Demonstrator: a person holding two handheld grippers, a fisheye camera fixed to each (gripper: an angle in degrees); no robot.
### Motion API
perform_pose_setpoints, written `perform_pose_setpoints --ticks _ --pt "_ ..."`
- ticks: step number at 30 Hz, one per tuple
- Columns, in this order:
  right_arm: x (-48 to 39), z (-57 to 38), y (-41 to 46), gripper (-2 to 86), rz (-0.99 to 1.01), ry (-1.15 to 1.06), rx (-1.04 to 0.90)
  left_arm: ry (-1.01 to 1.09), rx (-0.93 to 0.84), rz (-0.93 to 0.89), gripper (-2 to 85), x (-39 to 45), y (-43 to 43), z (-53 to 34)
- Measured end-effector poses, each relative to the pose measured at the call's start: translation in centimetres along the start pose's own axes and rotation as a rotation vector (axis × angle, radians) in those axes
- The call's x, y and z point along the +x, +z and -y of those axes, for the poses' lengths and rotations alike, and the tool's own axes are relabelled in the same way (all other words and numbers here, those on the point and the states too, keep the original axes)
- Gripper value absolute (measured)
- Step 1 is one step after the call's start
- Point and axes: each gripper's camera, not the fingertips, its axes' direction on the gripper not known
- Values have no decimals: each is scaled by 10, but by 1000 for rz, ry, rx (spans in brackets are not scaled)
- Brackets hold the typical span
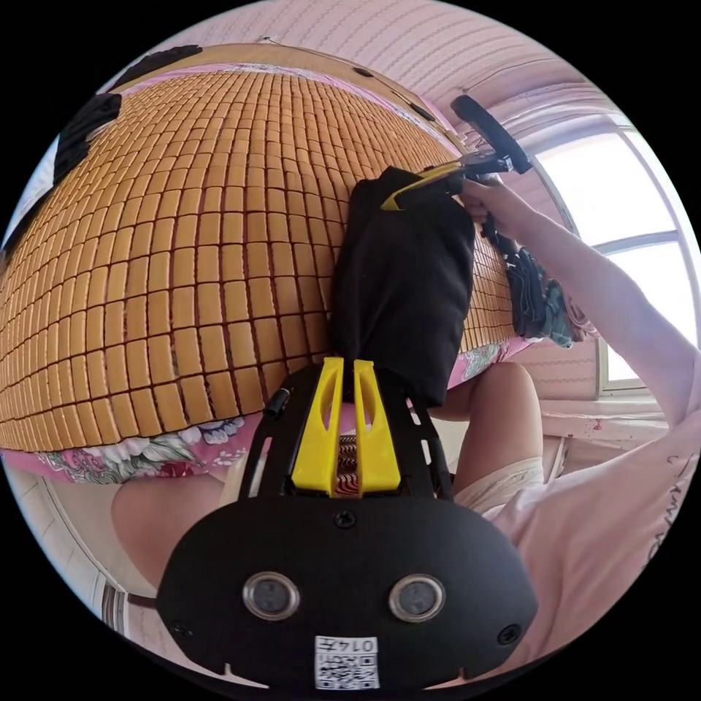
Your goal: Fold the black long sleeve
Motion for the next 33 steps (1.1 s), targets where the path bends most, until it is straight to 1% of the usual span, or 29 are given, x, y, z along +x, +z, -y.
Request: perform_pose_setpoints --ticks 1,4,6,8,11,13,15,19,21,22,24,26,27,28,29,30,32,33 --pt "-2 -3 -2 80 -15 4 11 -3 1 -3 -5 -1 0 0" --pt "-3 -24 -19 55 39 -10 99 9 39 11 -7 2 -9 0" --pt "-5 -49 -39 51 54 3 210 89 84 43 -8 15 -28 -3" --pt "-6 -97 -72 49 99 45 384 163 108 62 -8 30 -43 -6" --pt "-9 -167 -106 48 135 108 567 293 145 80 -8 56 -67 -9" --pt "-11 -205 -123 48 154 153 641 360 157 78 -8 72 -78 -6" --pt "-15 -238 -143 47 130 196 690 454 177 74 -8 94 -90 5" --pt "-12 -298 -212 48 -3 283 747 614 209 30 -8 131 -96 46" --pt "1 -318 -245 48 -52 311 744 673 225 -37 -8 152 -91 95" --pt "16 -328 -266 49 -76 344 720 681 231 -68 -8 157 -89 109" --pt "43 -338 -299 51 -131 399 662 690 265 -182 -6 185 -78 170" --pt "96 -337 -340 56 -193 493 542 688 285 -208 -3 216 -66 216" --pt "114 -335 -348 57 -214 529 509 671 303 -166 4 239 -54 246" --pt "154 -327 -359 67 -263 614 437 644 309 -142 8 248 -45 261" --pt "195 -318 -362 82 -279 720 366 560 293 -134 23 259 -23 294" --pt "213 -315 -362 93 -284 769 342 492 237 -134 40 265 3 323" --pt "255 -304 -346 116 -308 948 199 412 152 -50 58 263 35 349" --pt "256 -302 -342 121 -305 967 192 392 146 -33 62 253 45 351"
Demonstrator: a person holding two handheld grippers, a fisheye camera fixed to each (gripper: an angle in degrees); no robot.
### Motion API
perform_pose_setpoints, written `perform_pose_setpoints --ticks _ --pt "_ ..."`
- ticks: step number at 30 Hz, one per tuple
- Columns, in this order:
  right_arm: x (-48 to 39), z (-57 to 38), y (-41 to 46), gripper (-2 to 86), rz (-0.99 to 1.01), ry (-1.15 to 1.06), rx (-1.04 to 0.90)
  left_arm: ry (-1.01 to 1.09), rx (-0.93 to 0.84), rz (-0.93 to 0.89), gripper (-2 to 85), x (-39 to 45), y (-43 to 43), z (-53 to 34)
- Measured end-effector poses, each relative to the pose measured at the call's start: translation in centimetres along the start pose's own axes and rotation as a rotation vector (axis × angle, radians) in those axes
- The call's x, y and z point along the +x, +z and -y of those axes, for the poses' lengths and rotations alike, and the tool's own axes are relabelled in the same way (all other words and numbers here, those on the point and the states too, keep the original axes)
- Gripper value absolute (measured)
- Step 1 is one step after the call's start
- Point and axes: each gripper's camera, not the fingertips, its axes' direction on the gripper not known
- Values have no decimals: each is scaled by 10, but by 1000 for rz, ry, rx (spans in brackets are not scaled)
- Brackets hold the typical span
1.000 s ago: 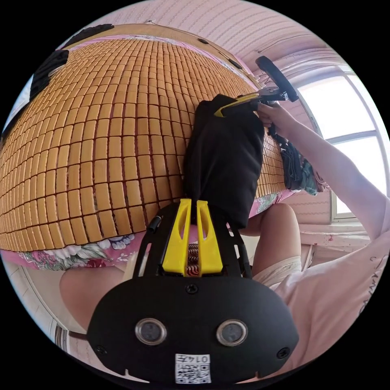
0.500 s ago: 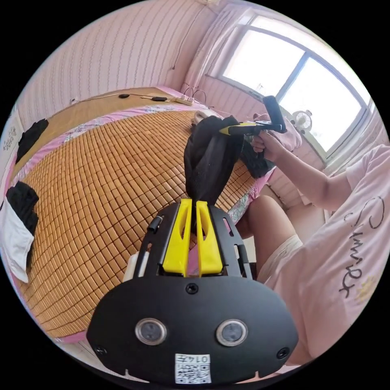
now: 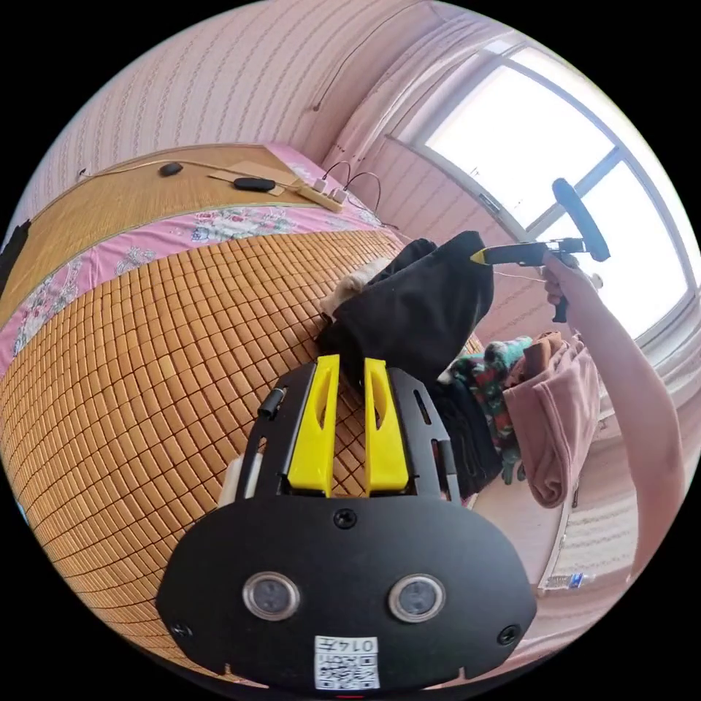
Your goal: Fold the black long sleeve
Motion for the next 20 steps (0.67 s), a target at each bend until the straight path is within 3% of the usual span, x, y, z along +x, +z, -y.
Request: perform_pose_setpoints --ticks 4,10,13,20 --pt "-35 -23 -4 136 125 -50 69 29 -36 18 62 -28 -9 -46" --pt "-152 -117 -91 112 127 -313 351 106 4 149 59 -60 -107 -226" --pt "-245 -161 -106 106 115 -478 412 -56 22 217 56 -85 -169 -328" --pt "-530 -204 -122 105 284 -957 327 -453 300 404 46 -144 -328 -518"
